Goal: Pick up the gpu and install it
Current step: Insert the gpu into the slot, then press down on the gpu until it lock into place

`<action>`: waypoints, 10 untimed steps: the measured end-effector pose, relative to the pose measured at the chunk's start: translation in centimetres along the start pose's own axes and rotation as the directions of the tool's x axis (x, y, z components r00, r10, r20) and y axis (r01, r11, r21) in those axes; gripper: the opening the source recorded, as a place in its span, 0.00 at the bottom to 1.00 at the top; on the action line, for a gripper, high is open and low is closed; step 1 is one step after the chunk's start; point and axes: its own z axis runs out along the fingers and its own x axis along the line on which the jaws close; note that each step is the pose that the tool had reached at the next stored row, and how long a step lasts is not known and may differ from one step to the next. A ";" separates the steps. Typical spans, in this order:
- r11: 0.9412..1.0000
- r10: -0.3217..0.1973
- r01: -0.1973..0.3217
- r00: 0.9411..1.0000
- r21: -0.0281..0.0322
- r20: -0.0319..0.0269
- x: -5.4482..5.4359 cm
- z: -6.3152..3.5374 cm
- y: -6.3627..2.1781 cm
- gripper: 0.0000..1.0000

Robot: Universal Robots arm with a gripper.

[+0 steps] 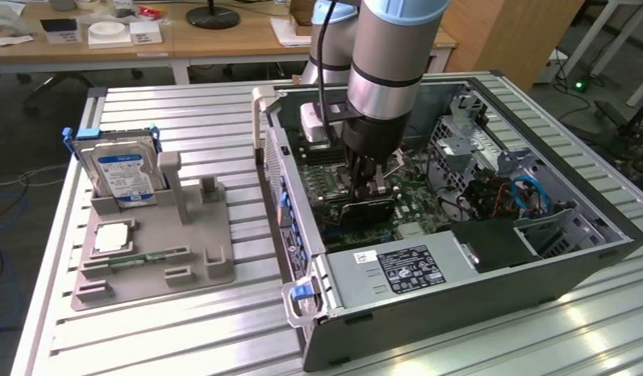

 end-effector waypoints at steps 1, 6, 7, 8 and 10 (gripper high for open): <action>1.000 0.000 0.000 1.000 0.000 0.000 0.0 0.00 0.00 0.10; 1.000 0.000 0.000 1.000 0.000 0.000 0.0 0.00 0.00 0.10; 1.000 0.000 0.000 1.000 0.000 0.000 0.0 0.00 0.00 0.10; 1.000 0.000 0.000 1.000 0.000 0.000 0.0 0.00 0.00 0.10; 1.000 0.000 0.000 1.000 0.000 0.000 0.0 0.00 0.00 0.10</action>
